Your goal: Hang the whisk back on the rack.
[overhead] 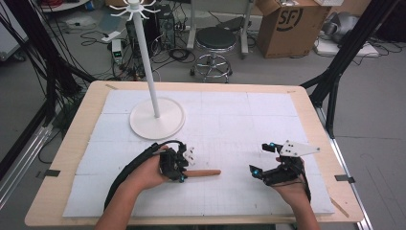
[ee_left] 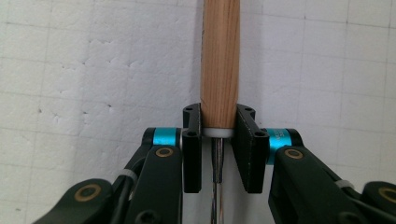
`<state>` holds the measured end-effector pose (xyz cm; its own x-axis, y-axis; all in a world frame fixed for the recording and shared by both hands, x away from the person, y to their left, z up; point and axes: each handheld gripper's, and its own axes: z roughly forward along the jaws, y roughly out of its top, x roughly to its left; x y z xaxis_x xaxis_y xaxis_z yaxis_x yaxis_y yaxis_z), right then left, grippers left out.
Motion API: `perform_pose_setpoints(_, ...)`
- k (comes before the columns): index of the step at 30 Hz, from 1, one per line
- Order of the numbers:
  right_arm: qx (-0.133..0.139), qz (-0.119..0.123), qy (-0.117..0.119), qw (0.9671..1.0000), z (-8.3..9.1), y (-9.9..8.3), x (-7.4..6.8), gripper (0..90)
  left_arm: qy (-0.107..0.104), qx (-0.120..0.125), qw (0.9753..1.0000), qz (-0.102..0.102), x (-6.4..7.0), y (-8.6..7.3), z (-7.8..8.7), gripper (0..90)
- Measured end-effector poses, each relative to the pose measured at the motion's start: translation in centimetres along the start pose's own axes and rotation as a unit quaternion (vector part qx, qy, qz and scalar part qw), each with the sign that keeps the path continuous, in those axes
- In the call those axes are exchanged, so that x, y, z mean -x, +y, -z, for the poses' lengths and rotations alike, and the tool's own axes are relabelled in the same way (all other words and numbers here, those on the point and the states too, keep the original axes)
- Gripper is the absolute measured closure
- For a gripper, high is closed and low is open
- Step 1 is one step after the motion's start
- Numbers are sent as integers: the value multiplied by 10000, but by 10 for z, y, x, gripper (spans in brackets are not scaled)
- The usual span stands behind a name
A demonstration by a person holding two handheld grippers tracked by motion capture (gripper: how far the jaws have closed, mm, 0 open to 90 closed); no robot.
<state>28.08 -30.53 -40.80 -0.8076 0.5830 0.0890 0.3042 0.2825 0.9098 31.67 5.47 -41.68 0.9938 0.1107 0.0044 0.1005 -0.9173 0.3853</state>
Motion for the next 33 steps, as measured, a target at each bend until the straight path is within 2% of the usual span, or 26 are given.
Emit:
perform_pose_setpoints(4,-22,18,-1,10000,0,0,-1,21,26,167,9999,31,1,-1,6,744)
perform_pose_setpoints(7,-38,56,13,10000,-1,0,-2,20,50,456,9989,82,2,-5,17,745)
perform_pose_setpoints(8,-32,57,6,10000,-2,1,-2,20,50,456,9989,82,2,-5,17,744)
perform_pose_setpoints(11,-12,41,12,10000,-2,1,-1,20,76,678,9976,120,2,-8,26,745)
perform_pose_setpoints(13,-14,48,9,10000,-2,2,-2,20,108,899,9957,201,3,-12,35,745)
perform_pose_setpoints(14,-14,48,9,10000,-2,2,-2,20,108,899,9957,201,3,-12,35,745)
perform_pose_setpoints(19,-27,70,18,10000,-5,3,-2,21,161,1182,9925,274,3,-16,47,745)
perform_pose_setpoints(20,-44,49,27,10000,-5,3,-2,20,154,1358,9901,335,3,-18,52,745)
perform_pose_setpoints(21,-37,66,33,10000,-5,3,-2,20,154,1358,9901,335,3,-18,52,745)
perform_pose_setpoints(24,-20,79,14,10000,-4,3,-1,20,125,1558,9869,394,3,-18,58,745)
perform_pose_setpoints(27,-23,42,17,10000,-4,3,-1,21,151,1504,9873,497,3,-17,64,746)
perform_pose_setpoints(29,-13,62,23,10000,-3,3,-1,20,164,1539,9866,516,2,-16,69,746)
perform_pose_setpoints(33,0,74,26,10000,-3,3,-2,20,204,1710,9831,614,0,-16,79,746)
